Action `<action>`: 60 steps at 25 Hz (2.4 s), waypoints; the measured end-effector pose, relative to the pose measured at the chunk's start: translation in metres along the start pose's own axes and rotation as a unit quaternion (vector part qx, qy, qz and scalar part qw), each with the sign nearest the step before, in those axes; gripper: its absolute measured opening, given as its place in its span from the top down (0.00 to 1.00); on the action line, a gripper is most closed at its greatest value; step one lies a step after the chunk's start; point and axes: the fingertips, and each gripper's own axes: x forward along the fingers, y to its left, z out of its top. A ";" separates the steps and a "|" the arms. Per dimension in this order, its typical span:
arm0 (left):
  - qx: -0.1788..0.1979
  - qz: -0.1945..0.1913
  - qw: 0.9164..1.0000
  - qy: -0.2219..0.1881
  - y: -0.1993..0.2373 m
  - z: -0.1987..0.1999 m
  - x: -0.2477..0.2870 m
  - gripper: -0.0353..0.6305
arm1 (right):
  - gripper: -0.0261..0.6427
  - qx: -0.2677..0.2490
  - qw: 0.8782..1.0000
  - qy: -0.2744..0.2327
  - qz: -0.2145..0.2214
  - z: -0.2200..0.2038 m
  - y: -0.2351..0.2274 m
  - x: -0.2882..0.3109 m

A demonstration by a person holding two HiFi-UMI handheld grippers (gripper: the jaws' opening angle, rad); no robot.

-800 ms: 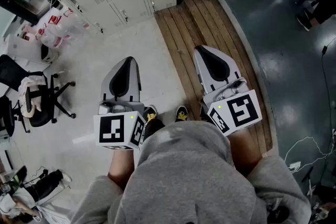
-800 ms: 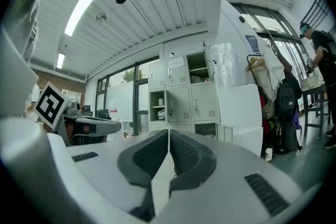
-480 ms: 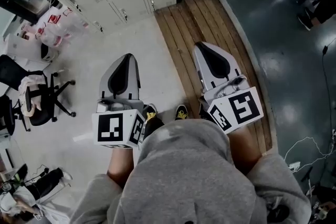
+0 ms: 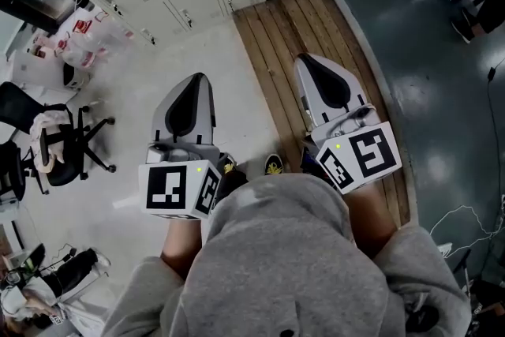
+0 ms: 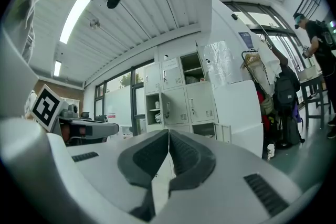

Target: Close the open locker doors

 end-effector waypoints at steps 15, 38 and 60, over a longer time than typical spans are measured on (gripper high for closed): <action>-0.007 -0.004 1.000 0.004 -0.001 -0.005 0.000 0.93 | 0.92 -0.010 1.000 0.006 0.012 -0.006 0.000 0.004; -0.026 -0.012 0.999 0.027 0.102 -0.006 0.091 0.93 | 0.92 -0.009 0.999 0.040 0.016 -0.020 -0.014 0.137; -0.055 -0.023 0.998 0.026 0.237 -0.007 0.144 0.93 | 0.92 -0.024 0.997 0.067 0.014 -0.029 0.016 0.281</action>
